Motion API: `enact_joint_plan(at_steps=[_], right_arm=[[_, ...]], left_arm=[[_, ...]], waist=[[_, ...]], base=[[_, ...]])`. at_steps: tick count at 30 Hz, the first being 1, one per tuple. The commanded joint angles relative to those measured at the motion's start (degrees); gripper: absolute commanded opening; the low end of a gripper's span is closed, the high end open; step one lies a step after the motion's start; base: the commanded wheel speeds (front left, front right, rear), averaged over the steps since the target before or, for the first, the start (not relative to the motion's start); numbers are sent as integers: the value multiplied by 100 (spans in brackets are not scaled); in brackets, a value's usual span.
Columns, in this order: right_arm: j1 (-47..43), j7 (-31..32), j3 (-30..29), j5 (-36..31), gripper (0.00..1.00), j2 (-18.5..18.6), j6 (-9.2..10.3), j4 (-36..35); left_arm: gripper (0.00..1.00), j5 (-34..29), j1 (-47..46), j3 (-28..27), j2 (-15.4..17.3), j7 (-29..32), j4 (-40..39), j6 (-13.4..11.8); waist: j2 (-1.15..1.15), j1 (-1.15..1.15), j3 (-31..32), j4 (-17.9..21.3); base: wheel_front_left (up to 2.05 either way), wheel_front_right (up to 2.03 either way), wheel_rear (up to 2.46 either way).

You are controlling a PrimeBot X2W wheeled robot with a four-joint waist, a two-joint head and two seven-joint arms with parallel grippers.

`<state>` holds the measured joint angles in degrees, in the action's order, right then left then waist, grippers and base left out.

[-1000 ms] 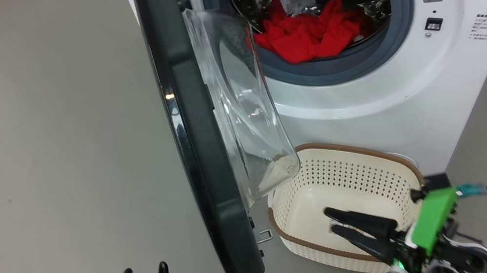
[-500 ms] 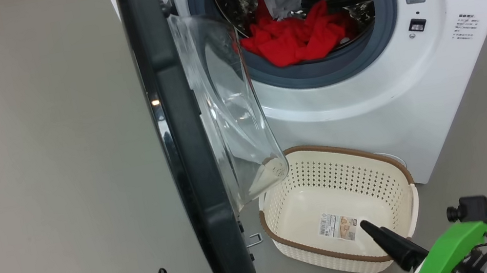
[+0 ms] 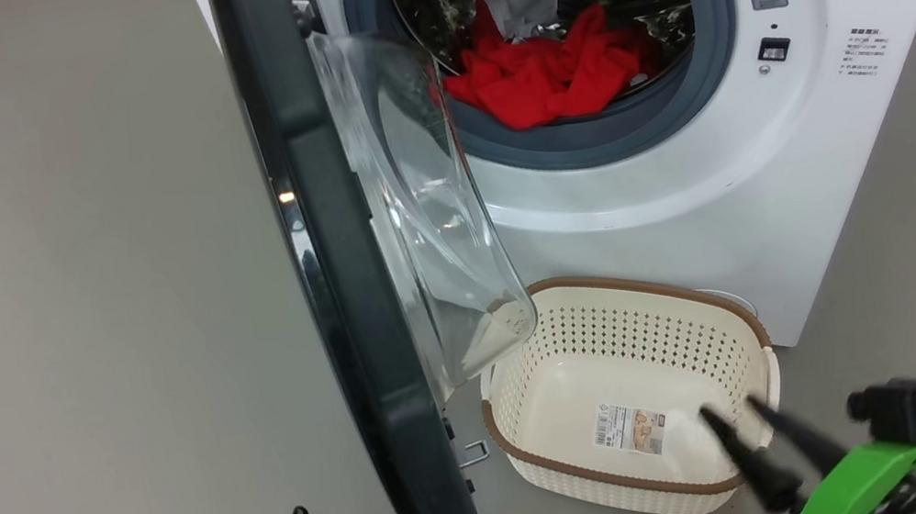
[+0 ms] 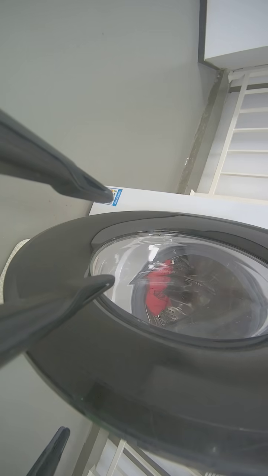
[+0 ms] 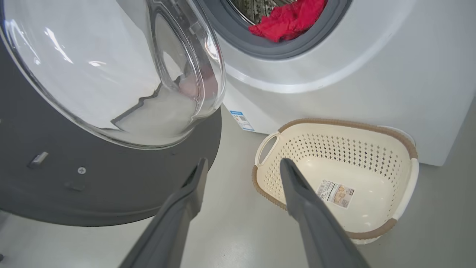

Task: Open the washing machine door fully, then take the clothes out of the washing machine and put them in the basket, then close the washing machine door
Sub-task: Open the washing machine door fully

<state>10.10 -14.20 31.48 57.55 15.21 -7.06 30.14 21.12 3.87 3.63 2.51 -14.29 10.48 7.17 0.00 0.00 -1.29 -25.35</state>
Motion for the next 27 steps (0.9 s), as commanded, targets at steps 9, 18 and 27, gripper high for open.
enact_joint_plan(at_steps=[9,18,27], right_arm=[[-425,-79,-1555,-2231,100,-410,-43,-798],[-1001,-79,-2457,-3733,100,-848,-43,-1406],[-1229,-79,-2700,-4092,100,-1068,-43,-1474]], left_arm=[[100,-70,-72,-235,37,-71,-191,32],[100,-58,-86,-245,37,-71,-177,32],[100,-39,-102,-261,37,-71,-171,32]], waist=[[0,0,-16,28],[0,0,-31,22],[0,0,-31,37]], base=[[0,0,0],[0,0,0],[0,0,0]])
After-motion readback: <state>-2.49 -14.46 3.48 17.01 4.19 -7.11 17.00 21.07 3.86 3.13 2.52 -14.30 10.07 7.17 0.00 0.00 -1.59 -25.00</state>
